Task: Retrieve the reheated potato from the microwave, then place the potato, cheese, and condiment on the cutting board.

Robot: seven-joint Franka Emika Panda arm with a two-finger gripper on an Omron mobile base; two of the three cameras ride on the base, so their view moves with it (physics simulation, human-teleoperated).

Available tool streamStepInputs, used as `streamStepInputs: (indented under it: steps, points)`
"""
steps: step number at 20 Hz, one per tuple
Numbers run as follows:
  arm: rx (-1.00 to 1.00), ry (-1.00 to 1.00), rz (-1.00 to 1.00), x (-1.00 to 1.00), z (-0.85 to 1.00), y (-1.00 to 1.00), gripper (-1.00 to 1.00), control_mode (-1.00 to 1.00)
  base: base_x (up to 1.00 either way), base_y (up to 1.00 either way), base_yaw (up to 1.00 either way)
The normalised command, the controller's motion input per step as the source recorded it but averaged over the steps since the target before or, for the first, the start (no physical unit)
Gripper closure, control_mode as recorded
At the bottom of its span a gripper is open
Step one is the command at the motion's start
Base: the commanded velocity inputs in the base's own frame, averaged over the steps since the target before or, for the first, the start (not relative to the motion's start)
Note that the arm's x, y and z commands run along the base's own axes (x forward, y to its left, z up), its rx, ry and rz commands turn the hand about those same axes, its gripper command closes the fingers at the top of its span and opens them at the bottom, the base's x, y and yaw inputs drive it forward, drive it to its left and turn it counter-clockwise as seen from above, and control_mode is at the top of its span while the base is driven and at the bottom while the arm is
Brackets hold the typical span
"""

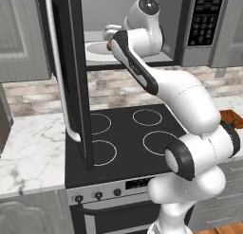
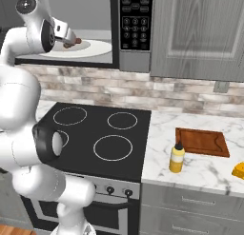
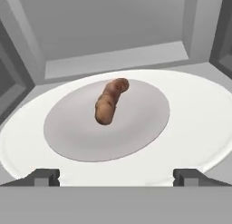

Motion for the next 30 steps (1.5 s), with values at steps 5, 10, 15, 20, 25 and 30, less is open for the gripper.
streamStepInputs:
  steps: [5,10,15,20,25,30]
  points:
    - [0.0,0.01,-0.04,0.72,0.0,0.01,-1.0,-1.0,0.0,0.0,0.0]
    - [0.0,0.05,-0.01,0.64,-0.01,0.15,-1.0,-1.0,0.0,0.0,0.0]
    - [0.0,0.09,0.0,0.51,-0.05,0.22,-1.0,-1.0,0.0,0.0,0.0]
    - [0.0,0.09,-0.02,0.35,-0.09,0.02,-1.0,-1.0,0.0,0.0,0.0]
    - [0.0,0.1,-0.04,0.25,-0.22,0.0,-1.0,-1.0,0.0,0.0,0.0]
    - [0.0,0.11,-0.02,0.2,-0.35,0.0,-1.0,-1.0,0.0,0.0,0.0]
